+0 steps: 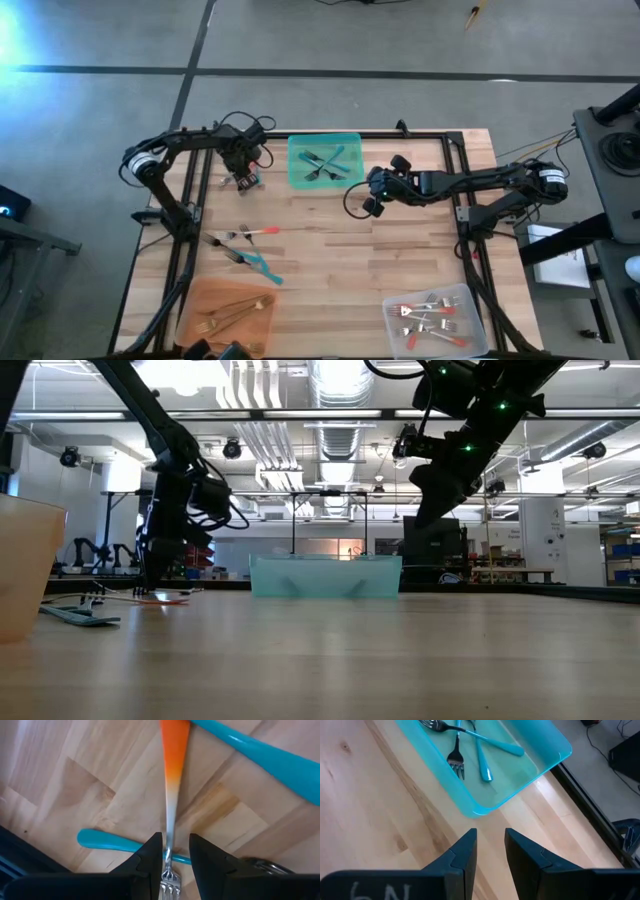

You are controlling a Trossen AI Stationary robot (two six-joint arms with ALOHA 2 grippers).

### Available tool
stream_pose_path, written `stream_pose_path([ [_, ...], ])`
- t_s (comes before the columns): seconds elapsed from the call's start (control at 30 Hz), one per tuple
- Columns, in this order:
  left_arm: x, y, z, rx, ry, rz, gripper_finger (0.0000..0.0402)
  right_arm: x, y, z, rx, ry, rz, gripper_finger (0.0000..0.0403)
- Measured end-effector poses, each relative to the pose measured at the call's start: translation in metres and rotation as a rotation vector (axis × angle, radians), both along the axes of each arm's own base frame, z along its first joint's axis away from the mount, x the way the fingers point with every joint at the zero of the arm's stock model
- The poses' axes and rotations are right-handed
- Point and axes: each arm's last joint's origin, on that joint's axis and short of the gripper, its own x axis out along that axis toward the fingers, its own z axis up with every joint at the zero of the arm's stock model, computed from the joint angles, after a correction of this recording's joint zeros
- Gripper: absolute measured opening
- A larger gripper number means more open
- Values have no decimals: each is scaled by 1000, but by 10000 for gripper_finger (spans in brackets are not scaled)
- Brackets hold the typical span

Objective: Sort silverware by color (type)
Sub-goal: Put the orange fork into the transparent bin

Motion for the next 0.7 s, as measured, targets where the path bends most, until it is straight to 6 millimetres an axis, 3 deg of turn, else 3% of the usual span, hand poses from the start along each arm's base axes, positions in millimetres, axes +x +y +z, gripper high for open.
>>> stream_pose_path([
  [0.53, -7, 6, -8, -58, -2, 62, 76, 0, 0, 0, -1, 2, 2, 91],
  [0.7, -5, 7, -6, -67, -2, 65, 37, 0, 0, 0, -1, 1, 0, 91],
])
